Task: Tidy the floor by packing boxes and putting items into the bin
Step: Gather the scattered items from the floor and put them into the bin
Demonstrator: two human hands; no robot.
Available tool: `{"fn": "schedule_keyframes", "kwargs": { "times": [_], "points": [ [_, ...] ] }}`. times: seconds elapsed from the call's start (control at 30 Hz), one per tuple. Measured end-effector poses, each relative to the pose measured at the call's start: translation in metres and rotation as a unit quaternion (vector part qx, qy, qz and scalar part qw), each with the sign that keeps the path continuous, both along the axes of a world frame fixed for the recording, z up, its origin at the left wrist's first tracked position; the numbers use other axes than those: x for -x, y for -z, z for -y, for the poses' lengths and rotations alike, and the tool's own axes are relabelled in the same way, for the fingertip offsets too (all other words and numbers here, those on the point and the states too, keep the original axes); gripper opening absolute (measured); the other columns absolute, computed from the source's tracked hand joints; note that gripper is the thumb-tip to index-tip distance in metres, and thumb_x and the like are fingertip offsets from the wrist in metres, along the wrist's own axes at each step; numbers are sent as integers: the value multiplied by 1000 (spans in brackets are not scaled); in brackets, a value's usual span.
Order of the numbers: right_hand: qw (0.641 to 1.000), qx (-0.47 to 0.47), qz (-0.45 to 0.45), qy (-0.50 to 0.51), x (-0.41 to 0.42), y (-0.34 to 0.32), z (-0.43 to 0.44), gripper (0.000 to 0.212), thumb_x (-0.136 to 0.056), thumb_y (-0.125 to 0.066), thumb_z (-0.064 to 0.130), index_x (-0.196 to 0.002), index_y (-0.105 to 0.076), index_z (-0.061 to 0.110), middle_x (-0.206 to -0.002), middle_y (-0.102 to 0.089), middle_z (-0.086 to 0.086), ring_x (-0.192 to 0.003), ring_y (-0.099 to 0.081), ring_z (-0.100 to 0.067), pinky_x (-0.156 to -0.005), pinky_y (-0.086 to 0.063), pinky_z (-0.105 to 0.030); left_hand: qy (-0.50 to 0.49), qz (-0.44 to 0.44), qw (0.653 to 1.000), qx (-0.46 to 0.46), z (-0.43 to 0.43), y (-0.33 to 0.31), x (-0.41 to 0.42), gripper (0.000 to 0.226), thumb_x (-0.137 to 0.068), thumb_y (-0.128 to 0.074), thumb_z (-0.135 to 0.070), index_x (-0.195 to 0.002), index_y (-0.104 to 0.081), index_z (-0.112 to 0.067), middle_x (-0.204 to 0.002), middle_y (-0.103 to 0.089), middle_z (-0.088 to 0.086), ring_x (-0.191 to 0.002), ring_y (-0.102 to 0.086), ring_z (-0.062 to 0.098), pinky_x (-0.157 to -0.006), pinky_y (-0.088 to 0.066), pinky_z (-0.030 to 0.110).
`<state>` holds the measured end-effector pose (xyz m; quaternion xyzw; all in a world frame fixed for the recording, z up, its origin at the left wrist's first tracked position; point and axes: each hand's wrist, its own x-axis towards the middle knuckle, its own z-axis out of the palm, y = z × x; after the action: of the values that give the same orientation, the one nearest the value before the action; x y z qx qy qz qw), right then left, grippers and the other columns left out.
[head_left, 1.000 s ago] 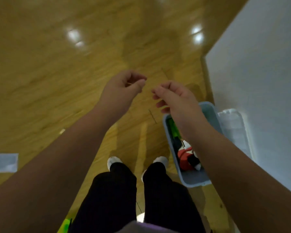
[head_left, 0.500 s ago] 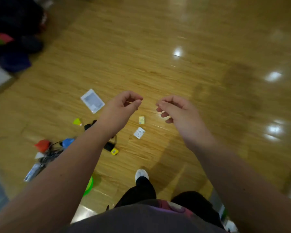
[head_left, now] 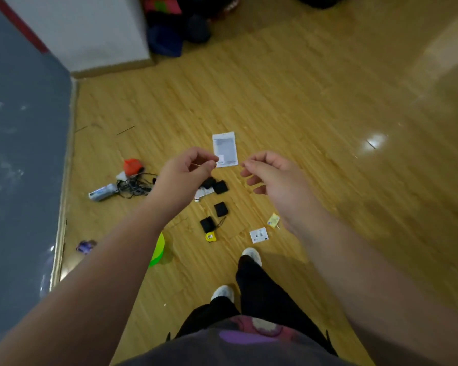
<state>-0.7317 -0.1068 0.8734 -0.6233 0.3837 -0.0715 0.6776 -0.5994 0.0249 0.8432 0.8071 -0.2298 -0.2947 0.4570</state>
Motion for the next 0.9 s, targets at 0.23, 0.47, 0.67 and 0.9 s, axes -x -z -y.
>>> {"fn": "schedule_keyframes", "kwargs": {
  "times": [0.23, 0.47, 0.67, 0.9],
  "points": [
    [992, -8, -10, -123, -75, 18, 24, 9, -91, -62, 24, -85, -67, 23, -77, -69, 11, -64, -58, 3, -55, -45, -11, -135, -4, 991, 10, 0, 11, -35, 19, -92, -59, -29, -84, -67, -44, -90, -72, -6, -86, -68, 11, -82, -55, 41],
    [979, -16, -41, -200, -131, 49, 6, 10, -93, -60, 25, -87, -67, 25, -79, -69, 10, -74, -60, -6, -69, -46, -25, -218, -42, 975, 18, -24, 36, -56, 17, -94, -60, -24, -89, -68, -38, -89, -72, -5, -84, -67, 12, -75, -53, 29],
    [968, -15, -65, -243, -168, 66, -27, 12, -93, -59, 23, -96, -69, 17, -83, -69, 6, -75, -59, -8, -70, -47, -27, -259, -67, 963, 4, -66, 43, -80, 16, -96, -56, -17, -93, -67, -29, -97, -71, 5, -87, -67, 16, -73, -52, 29],
    [973, 7, -85, -215, -218, 83, -69, 9, -93, -60, 23, -89, -67, 24, -79, -70, 10, -68, -59, -2, -64, -45, -21, -260, -96, 961, -2, -110, 52, -146, 20, -98, -53, -13, -90, -65, -27, -96, -70, 1, -87, -64, 15, -79, -52, 34]
  ]
}}
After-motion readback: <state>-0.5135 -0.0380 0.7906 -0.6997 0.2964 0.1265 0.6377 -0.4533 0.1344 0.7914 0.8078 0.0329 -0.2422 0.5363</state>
